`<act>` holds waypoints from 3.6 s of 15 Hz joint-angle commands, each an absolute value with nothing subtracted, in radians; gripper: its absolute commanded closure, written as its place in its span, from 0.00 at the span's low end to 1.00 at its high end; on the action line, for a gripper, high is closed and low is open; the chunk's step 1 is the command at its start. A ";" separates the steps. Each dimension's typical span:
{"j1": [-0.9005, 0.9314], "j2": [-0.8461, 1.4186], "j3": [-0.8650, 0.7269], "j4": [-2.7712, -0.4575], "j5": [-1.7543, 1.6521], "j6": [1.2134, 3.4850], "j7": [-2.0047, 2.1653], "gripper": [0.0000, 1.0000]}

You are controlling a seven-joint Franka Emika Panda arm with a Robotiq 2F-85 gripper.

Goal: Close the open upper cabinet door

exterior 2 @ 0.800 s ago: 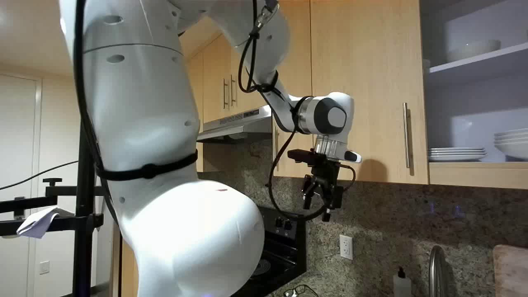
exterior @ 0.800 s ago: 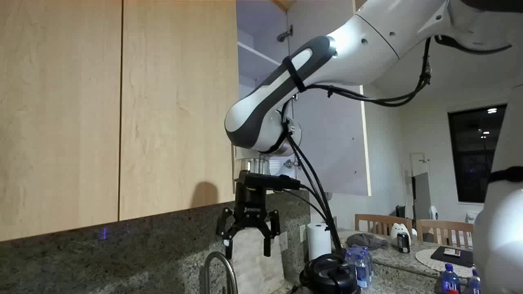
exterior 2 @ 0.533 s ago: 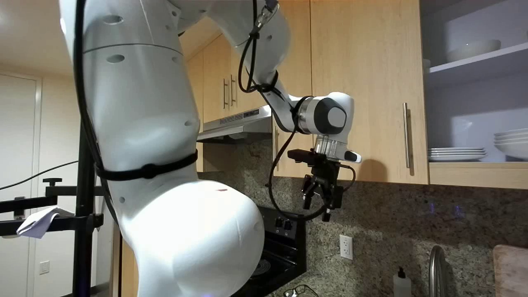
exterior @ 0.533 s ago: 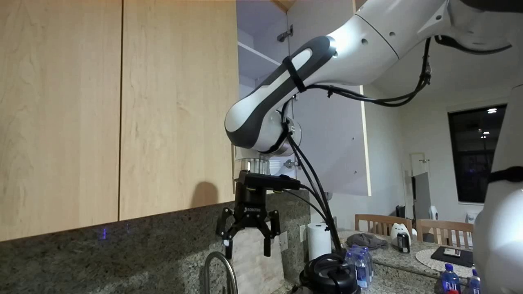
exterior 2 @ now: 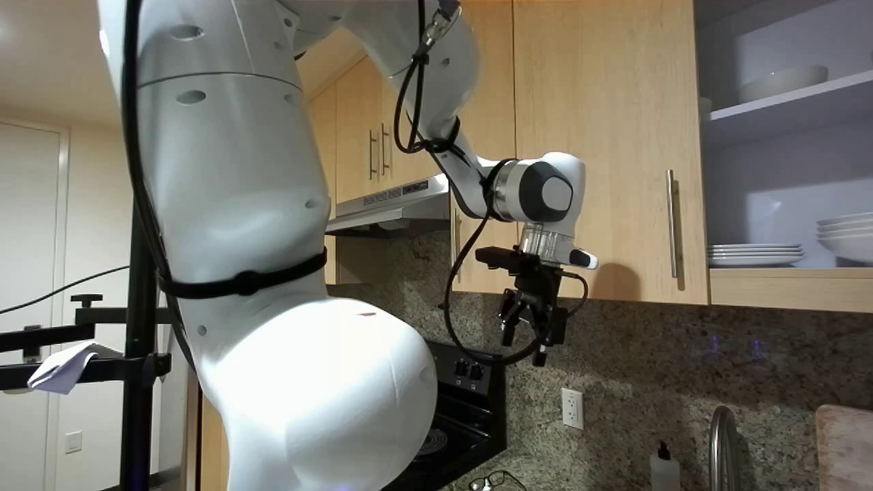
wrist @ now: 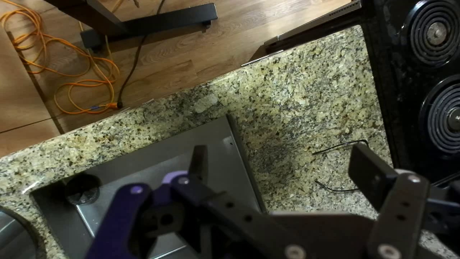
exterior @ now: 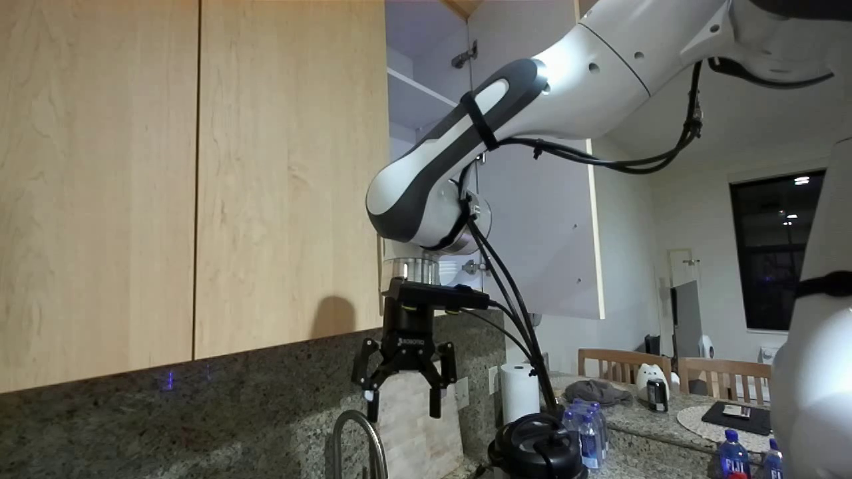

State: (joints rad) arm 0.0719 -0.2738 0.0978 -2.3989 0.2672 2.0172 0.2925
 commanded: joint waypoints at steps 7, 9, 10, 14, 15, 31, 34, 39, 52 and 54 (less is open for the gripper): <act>0.070 -0.274 0.099 -2.398 0.267 2.016 0.292 0.00; 0.070 -0.274 0.099 -2.398 0.267 2.016 0.292 0.00; 0.069 -0.274 0.099 -2.397 0.258 2.016 0.283 0.00; 0.070 -0.281 0.105 -2.390 0.224 2.008 0.276 0.00; 0.070 -0.287 0.107 -2.391 0.214 2.016 0.277 0.00; 0.068 -0.440 0.122 -2.471 0.173 2.126 0.295 0.00; 0.061 -0.510 0.119 -2.524 0.178 2.163 0.303 0.00; 0.043 -0.675 0.100 -2.654 0.194 2.248 0.311 0.00; -0.144 -1.066 0.012 -2.742 0.143 2.002 0.312 0.00; -0.139 -1.039 0.012 -2.733 0.160 2.022 0.295 0.00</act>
